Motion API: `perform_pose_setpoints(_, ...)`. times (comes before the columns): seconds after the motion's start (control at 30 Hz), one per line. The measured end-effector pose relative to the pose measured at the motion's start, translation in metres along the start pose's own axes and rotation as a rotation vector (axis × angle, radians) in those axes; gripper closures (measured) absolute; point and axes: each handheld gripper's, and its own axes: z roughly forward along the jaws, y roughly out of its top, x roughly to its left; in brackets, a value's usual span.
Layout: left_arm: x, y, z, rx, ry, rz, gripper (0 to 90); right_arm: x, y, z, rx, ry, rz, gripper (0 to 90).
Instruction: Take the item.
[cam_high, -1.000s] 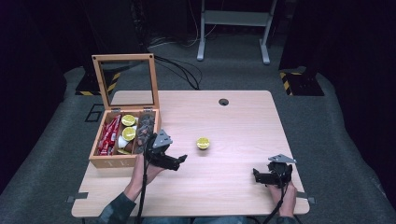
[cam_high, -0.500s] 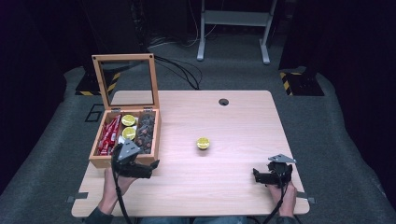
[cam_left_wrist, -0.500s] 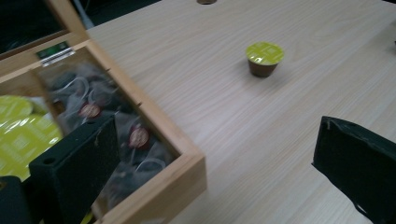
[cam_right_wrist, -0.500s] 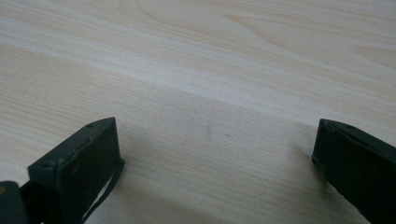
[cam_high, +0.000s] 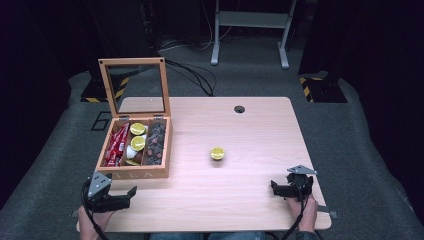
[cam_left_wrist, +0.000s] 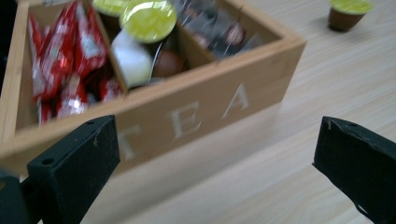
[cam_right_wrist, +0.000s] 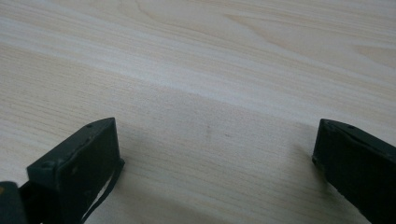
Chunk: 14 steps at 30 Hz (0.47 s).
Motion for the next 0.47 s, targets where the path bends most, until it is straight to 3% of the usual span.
perform_pose_setpoints(0.2, 0.014, -0.032, 0.001, 0.057, 0.05, -0.047, 0.0, 0.0, 0.0, 0.0, 0.0, -0.001, 0.001, 0.0)
perform_pose_setpoints(0.47, 0.031, -0.054, 0.014, 0.137, 0.042, -0.088, 0.0, 0.0, 0.0, 0.0, -0.003, -0.007, -0.001, 0.0)
